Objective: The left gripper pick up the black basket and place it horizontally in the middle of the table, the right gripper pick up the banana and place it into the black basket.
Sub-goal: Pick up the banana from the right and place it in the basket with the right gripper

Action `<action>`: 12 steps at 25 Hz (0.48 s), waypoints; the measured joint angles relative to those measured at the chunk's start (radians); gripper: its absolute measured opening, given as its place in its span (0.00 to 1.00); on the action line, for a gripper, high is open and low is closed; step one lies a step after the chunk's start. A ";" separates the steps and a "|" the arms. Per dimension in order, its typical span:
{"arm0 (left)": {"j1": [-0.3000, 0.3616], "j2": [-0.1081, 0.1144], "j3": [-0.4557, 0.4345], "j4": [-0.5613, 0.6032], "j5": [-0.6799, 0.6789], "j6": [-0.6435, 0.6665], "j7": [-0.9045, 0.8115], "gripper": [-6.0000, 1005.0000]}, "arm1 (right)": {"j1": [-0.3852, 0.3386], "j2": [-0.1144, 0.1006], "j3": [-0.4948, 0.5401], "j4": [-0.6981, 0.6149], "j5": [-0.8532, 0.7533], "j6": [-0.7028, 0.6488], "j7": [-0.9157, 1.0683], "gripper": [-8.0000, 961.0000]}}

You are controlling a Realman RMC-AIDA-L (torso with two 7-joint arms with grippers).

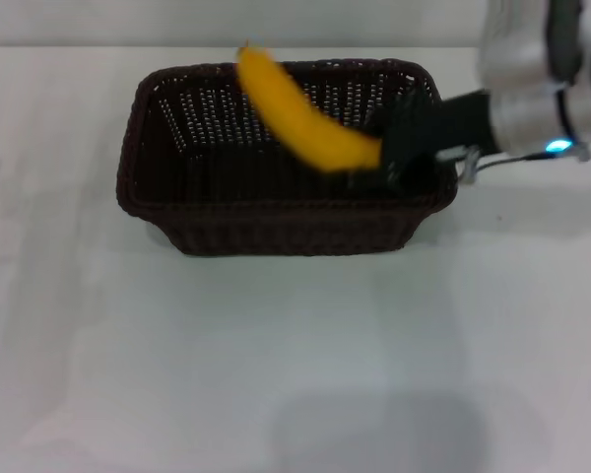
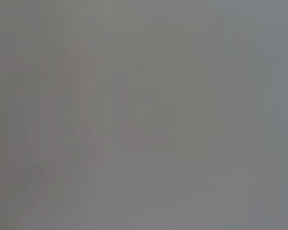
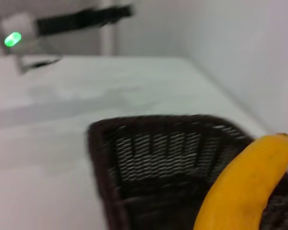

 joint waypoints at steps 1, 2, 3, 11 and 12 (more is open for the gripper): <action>-0.001 0.000 0.001 0.000 0.002 0.000 0.000 0.89 | 0.007 0.002 -0.018 0.011 0.005 -0.005 -0.012 0.59; 0.000 0.000 0.001 0.000 0.003 0.000 0.000 0.89 | 0.008 0.004 -0.034 0.014 0.010 -0.009 -0.023 0.59; 0.001 0.000 0.001 0.000 0.003 0.000 0.000 0.89 | 0.005 0.005 -0.039 0.010 0.015 -0.013 -0.027 0.60; 0.007 -0.001 0.001 -0.001 0.004 -0.003 0.007 0.89 | -0.098 0.001 0.049 -0.072 0.137 -0.024 -0.079 0.83; 0.007 -0.001 0.001 -0.001 0.005 -0.007 0.013 0.89 | -0.122 0.001 0.083 -0.073 0.195 -0.023 -0.097 0.84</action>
